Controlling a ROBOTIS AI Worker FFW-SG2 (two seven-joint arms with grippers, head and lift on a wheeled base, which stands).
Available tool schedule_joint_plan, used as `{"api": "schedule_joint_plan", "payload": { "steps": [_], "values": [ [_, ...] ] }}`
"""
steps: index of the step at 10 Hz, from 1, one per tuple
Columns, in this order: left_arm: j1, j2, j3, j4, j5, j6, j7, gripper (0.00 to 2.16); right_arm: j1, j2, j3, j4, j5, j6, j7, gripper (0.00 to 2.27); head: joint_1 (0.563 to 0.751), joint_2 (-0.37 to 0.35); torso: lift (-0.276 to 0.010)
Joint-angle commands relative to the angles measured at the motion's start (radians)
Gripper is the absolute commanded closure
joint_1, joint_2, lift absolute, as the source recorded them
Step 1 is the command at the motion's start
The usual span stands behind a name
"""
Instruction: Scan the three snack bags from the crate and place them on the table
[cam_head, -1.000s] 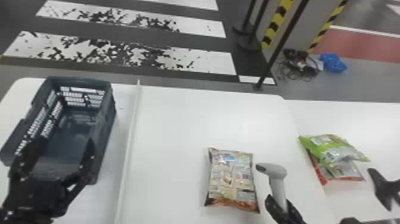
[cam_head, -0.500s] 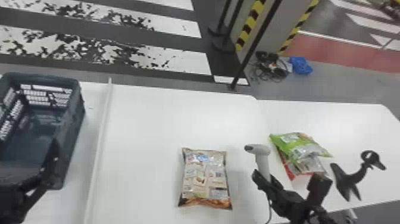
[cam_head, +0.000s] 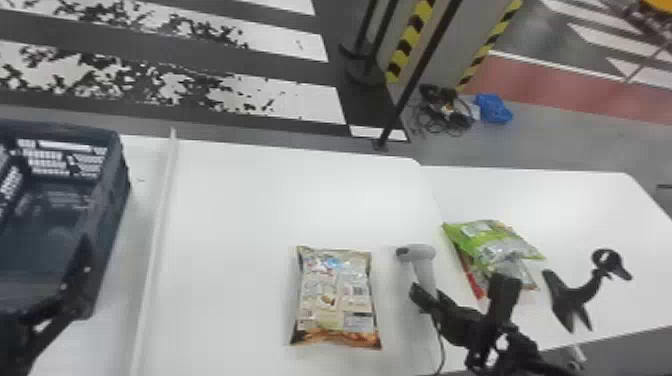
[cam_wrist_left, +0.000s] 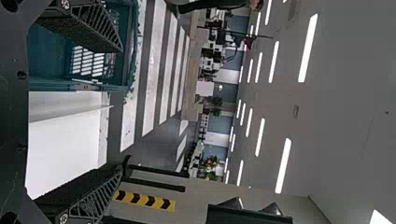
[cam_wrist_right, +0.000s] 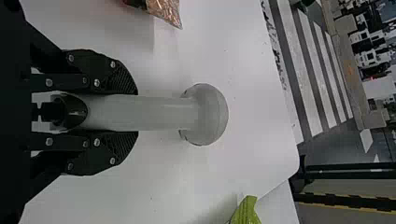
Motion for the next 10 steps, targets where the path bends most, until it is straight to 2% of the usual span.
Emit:
{"api": "schedule_joint_plan", "payload": {
  "steps": [1,2,3,5,6,7,8,9,10],
  "values": [
    [0.000,0.001,-0.003,-0.007,0.000,0.016,0.000,0.07,-0.002,0.000,0.001,0.014,0.001,-0.025,0.000,1.59,0.695,-0.350,-0.037],
    [0.001,0.001,-0.006,-0.010,0.000,0.022,0.000,0.07,0.014,0.000,0.002,0.000,-0.003,-0.058,0.000,0.26,0.695,-0.350,-0.037],
    [0.001,0.001,-0.008,-0.013,0.000,0.025,0.000,0.07,0.020,0.000,0.001,-0.015,-0.003,-0.061,-0.003,0.00,0.695,-0.350,-0.037],
    [0.004,0.001,-0.009,-0.025,-0.005,0.037,0.000,0.07,0.049,0.001,-0.010,-0.084,-0.013,-0.064,-0.005,0.05,0.695,-0.350,-0.037],
    [0.006,0.001,-0.009,-0.027,-0.005,0.040,0.000,0.07,0.087,0.000,-0.016,-0.162,-0.034,-0.058,0.004,0.05,0.695,-0.350,-0.037],
    [0.009,0.001,-0.009,-0.027,-0.007,0.040,0.000,0.07,0.099,0.000,-0.033,-0.236,-0.037,0.055,0.079,0.05,0.695,-0.350,-0.037],
    [0.009,0.001,-0.012,-0.027,-0.014,0.040,0.000,0.07,0.090,-0.020,-0.042,-0.284,-0.057,0.230,0.167,0.06,0.695,-0.350,-0.037],
    [0.011,0.001,-0.017,-0.027,-0.020,0.040,0.003,0.07,0.072,-0.060,-0.041,-0.297,-0.106,0.387,0.253,0.06,0.695,-0.347,-0.037],
    [0.014,0.001,-0.018,-0.027,-0.022,0.037,0.003,0.07,0.026,-0.075,-0.042,-0.297,-0.112,0.549,0.339,0.06,0.695,-0.322,-0.037]
  ]
}}
